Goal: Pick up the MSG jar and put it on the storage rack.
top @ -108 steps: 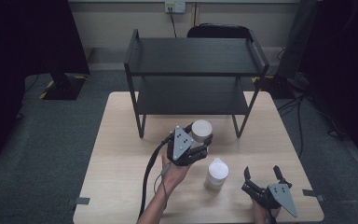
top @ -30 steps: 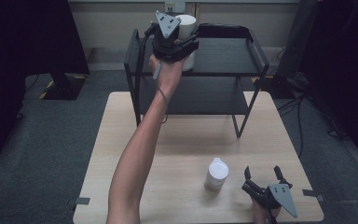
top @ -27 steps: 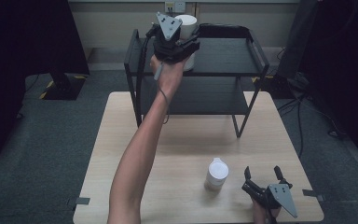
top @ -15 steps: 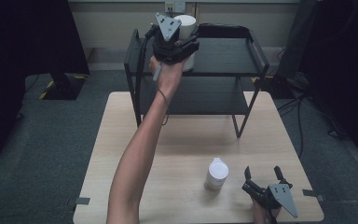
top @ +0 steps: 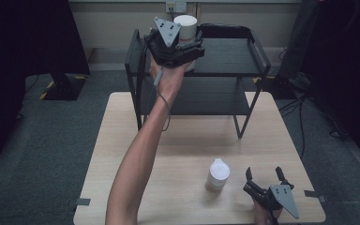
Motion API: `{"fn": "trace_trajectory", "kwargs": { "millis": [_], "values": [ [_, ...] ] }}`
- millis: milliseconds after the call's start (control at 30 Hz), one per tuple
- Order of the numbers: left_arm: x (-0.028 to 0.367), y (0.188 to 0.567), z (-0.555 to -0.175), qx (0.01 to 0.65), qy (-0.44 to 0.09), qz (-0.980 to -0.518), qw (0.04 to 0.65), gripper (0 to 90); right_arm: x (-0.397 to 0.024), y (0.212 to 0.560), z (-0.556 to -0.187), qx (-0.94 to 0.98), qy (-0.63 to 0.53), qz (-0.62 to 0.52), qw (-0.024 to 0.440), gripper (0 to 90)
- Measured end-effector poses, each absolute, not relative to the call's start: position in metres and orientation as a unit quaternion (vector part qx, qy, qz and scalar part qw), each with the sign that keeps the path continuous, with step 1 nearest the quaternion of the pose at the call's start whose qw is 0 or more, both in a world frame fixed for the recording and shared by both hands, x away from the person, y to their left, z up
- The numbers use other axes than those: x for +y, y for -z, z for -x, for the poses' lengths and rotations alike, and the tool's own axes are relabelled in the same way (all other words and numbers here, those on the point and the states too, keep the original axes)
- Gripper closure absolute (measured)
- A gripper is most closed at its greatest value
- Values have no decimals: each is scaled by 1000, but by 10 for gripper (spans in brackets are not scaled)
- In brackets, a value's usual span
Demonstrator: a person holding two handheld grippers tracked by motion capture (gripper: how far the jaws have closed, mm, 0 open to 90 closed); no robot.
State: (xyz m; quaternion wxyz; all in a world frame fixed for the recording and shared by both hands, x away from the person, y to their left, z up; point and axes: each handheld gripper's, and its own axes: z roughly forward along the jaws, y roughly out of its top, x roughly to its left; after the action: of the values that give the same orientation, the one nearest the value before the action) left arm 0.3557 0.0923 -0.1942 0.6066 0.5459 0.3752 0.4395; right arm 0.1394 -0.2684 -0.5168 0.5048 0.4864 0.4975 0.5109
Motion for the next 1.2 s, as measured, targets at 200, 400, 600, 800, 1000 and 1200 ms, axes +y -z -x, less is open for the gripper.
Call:
{"fn": "trace_trajectory", "kwargs": {
  "millis": [200,400,600,800,1000,1200],
  "values": [
    [100,193,-349,379,-428,-548,611,0,-268,517,-140,498,-510,-486,505,0],
    [107,198,-337,380,-421,-545,617,0,-268,516,-140,500,-508,-486,506,0],
    [109,210,-320,379,-423,-544,618,0,-268,516,-140,500,-508,-487,505,0],
    [117,222,-300,369,-421,-547,622,0,-267,516,-140,499,-507,-487,507,0],
    [129,235,-278,359,-409,-562,622,0,-267,516,-140,499,-507,-487,507,0],
    [129,260,-257,364,-406,-569,615,0,-266,516,-140,497,-505,-489,509,0]
  ]
}}
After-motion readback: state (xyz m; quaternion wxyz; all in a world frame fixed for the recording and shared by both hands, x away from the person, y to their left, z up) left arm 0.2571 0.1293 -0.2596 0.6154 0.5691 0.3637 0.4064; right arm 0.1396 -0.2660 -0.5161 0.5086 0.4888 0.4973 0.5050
